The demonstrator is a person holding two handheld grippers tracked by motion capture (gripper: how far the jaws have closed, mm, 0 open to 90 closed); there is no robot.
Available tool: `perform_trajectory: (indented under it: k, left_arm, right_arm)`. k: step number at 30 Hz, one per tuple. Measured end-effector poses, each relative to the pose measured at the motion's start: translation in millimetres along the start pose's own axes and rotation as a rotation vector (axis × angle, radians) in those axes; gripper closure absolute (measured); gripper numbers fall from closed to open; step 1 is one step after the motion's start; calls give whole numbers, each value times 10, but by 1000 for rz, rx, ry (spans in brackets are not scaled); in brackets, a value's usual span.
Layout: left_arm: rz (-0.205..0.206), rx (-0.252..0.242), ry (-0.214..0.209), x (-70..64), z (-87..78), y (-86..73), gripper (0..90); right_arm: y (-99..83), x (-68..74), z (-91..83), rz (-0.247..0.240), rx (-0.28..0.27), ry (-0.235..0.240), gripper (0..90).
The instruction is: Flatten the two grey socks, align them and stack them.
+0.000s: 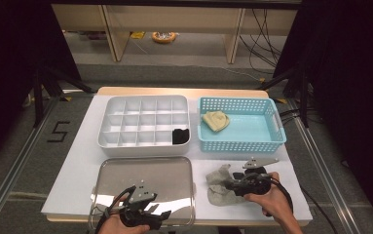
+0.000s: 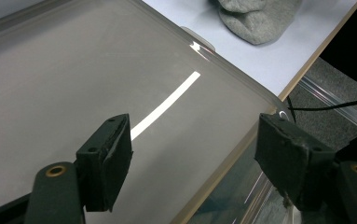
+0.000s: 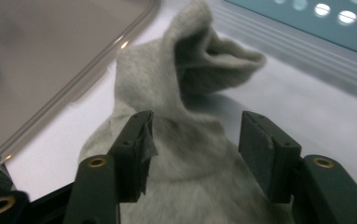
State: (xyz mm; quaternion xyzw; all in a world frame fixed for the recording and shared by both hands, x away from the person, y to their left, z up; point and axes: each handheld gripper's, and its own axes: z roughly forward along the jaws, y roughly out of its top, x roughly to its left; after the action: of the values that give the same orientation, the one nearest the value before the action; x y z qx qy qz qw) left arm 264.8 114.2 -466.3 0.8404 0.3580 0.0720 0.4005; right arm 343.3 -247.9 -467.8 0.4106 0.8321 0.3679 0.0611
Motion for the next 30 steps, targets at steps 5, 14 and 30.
perform_trajectory:
  k: [5, 14, 30]
  left_arm:
    - [-6, -10, -12, 3, -11, 1, 270]
    - [-13, -19, -8, 0, -20, 1, 272]
    - [-22, -25, -11, 3, -27, 12, 272]
  right_arm:
    - [61, 41, 58, -78, 22, 26, 830]
    - [164, 171, -248, -104, -82, 51, 888]
    - [291, 132, -1217, -70, -169, 1, 890]
